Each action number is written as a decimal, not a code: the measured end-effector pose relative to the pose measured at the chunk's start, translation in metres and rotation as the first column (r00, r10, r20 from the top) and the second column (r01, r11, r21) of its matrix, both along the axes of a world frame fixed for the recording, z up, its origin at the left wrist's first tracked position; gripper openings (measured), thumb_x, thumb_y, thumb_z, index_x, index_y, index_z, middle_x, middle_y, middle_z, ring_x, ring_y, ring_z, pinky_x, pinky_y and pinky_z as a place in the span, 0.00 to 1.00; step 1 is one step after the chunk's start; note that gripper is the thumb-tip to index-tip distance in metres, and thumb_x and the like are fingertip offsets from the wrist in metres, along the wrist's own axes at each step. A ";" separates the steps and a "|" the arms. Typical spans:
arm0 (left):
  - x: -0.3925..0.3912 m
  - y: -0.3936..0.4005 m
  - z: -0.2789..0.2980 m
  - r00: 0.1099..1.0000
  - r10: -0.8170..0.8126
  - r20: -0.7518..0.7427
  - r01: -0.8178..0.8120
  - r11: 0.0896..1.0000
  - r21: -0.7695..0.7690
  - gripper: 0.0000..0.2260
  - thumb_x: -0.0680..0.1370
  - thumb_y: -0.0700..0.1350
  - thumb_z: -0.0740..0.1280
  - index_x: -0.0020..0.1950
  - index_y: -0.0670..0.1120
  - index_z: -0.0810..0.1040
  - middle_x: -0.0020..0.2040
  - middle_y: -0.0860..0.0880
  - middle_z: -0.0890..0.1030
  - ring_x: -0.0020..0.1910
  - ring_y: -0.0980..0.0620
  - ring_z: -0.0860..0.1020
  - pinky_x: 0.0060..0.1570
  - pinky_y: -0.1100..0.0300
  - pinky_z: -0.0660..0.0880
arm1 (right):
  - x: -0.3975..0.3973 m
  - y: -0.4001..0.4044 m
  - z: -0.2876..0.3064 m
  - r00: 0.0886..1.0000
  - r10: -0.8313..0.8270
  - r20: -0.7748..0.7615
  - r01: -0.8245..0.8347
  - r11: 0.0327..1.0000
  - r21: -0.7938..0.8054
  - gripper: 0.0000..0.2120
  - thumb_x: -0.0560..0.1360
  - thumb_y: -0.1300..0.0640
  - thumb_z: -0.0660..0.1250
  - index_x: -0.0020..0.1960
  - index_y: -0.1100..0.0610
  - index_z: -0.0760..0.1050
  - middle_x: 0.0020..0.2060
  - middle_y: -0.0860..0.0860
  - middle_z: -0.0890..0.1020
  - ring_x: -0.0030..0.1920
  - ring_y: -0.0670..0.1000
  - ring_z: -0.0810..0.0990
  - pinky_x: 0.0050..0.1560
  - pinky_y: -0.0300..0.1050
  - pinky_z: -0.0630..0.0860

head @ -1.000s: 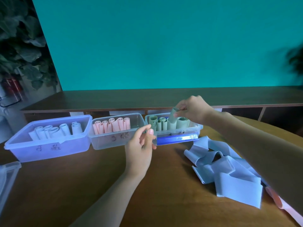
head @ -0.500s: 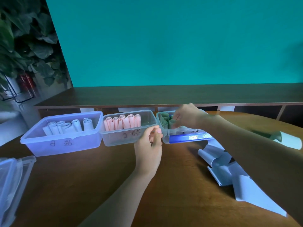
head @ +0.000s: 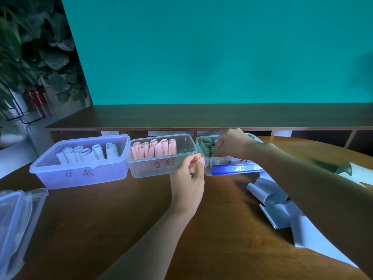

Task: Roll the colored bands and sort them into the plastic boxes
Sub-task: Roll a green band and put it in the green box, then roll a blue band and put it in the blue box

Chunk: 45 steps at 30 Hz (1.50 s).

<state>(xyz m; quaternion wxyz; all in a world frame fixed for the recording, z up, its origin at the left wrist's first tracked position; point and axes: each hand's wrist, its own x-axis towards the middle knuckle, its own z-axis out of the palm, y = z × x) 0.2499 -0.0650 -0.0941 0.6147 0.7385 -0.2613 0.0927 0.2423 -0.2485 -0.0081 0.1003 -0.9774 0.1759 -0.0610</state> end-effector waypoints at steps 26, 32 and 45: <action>-0.038 0.011 0.004 0.999 -0.043 0.034 0.042 0.999 0.021 0.11 0.81 0.51 0.67 0.62 0.52 0.81 0.53 0.59 0.82 0.52 0.64 0.79 0.45 0.79 0.72 | -0.114 0.008 0.008 0.899 -0.109 0.424 0.033 0.982 0.185 0.10 0.76 0.49 0.73 0.52 0.55 0.84 0.41 0.49 0.84 0.40 0.49 0.80 0.41 0.33 0.72; -0.099 0.004 0.004 0.979 -0.202 -0.026 0.204 0.976 0.077 0.09 0.79 0.48 0.70 0.59 0.52 0.82 0.48 0.64 0.81 0.51 0.70 0.78 0.46 0.79 0.71 | -0.197 0.029 -0.025 0.884 -0.162 0.438 0.064 0.971 0.230 0.07 0.76 0.51 0.73 0.50 0.54 0.84 0.41 0.48 0.86 0.42 0.48 0.83 0.44 0.39 0.77; -0.191 -0.025 -0.005 0.970 -0.244 -0.019 0.238 0.918 0.317 0.14 0.78 0.50 0.71 0.63 0.52 0.82 0.58 0.53 0.82 0.57 0.55 0.78 0.57 0.63 0.74 | -0.304 0.039 -0.092 0.853 -0.192 0.486 0.153 0.981 0.119 0.15 0.77 0.56 0.73 0.62 0.55 0.81 0.57 0.53 0.83 0.58 0.55 0.79 0.58 0.45 0.73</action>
